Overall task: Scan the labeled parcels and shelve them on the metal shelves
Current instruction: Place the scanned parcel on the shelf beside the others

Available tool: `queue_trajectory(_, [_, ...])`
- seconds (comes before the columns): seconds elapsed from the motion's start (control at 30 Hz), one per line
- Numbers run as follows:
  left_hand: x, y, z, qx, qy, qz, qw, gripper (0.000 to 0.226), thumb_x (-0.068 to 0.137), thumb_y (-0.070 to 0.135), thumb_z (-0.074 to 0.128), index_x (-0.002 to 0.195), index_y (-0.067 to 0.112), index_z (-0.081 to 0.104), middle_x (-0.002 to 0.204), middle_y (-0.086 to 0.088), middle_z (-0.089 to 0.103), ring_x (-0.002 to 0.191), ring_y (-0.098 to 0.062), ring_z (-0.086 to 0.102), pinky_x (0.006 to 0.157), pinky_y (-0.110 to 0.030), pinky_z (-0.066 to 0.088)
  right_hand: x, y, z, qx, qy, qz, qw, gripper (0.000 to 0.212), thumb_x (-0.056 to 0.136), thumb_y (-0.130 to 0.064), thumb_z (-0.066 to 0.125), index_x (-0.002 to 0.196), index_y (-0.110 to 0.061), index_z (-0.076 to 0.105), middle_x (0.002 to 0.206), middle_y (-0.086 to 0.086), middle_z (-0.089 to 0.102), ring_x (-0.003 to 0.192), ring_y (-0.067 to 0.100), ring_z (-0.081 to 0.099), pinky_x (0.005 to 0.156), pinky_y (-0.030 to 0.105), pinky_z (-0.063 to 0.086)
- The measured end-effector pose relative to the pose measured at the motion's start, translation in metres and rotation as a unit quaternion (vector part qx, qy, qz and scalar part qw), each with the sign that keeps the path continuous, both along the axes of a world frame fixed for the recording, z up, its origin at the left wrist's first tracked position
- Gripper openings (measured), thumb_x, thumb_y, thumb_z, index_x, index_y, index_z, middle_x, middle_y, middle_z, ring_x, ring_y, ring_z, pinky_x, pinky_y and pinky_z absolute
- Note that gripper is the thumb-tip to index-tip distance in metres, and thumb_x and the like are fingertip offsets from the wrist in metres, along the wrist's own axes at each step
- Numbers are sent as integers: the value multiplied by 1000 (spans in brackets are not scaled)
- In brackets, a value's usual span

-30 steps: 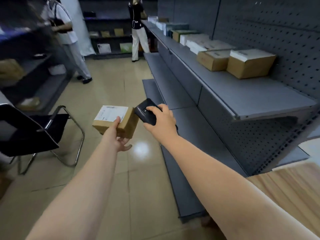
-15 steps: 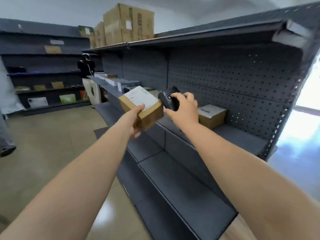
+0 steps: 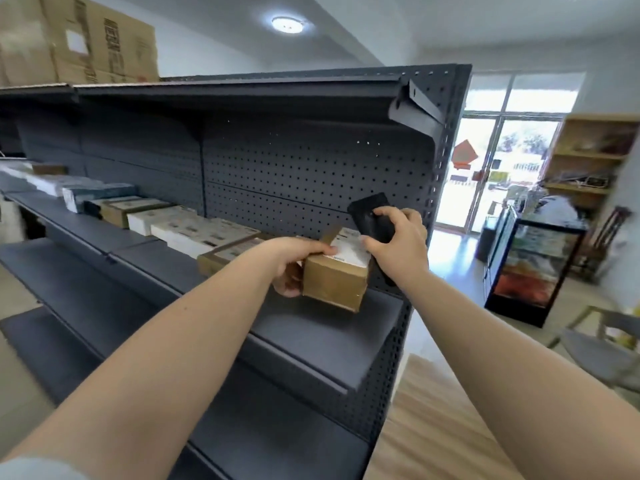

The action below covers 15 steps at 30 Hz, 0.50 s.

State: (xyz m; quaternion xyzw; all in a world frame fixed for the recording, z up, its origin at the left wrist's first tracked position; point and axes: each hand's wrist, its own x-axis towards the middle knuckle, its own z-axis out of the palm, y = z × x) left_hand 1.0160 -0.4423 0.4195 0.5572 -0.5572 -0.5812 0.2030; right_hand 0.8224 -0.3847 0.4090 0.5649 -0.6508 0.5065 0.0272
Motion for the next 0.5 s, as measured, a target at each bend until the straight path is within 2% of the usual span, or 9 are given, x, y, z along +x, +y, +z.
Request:
queue_trajectory(0.13, [-36, -15, -6, 25, -54, -76, 995, 62, 68, 51, 85, 115, 15, 64, 112, -15, 68, 102, -31, 63, 81, -39, 54, -18, -13, -4, 14, -11, -22, 1000, 48, 75, -36, 80, 118, -37, 58, 114, -9, 37, 117, 23, 45, 102, 47, 43])
queue_trajectory(0.3, [-51, -23, -21, -23, -96, -130, 987, 38, 81, 51, 73, 99, 19, 62, 101, -9, 66, 94, -27, 62, 90, -39, 50, -27, -19, -20, 31, -39, -60, 997, 49, 74, -34, 82, 119, -34, 60, 113, -8, 42, 115, 24, 50, 100, 44, 46])
queue_trajectory(0.37, [-51, -26, -26, -57, -113, -158, 979, 35, 87, 50, 68, 99, 19, 60, 103, -7, 64, 95, -27, 62, 95, -43, 52, -25, -20, -25, 40, -50, -77, 995, 49, 73, -35, 82, 118, -35, 60, 116, -7, 43, 115, 25, 51, 100, 46, 46])
queue_trajectory(0.43, [-51, -29, -31, -128, -140, -172, 967, 41, 89, 48, 66, 114, 17, 57, 118, -8, 61, 105, -27, 60, 95, -45, 54, -22, -21, -29, 52, -54, -97, 993, 48, 73, -36, 81, 116, -38, 60, 114, -9, 42, 116, 25, 50, 99, 47, 46])
queue_trajectory(0.5, [-49, -30, -37, -285, -200, -172, 922, 59, 89, 45, 65, 136, 16, 45, 133, -7, 54, 116, -29, 56, 95, -41, 53, -19, -21, -32, 59, -52, -119, 990, 47, 74, -37, 80, 116, -38, 59, 113, -10, 40, 116, 25, 49, 99, 47, 46])
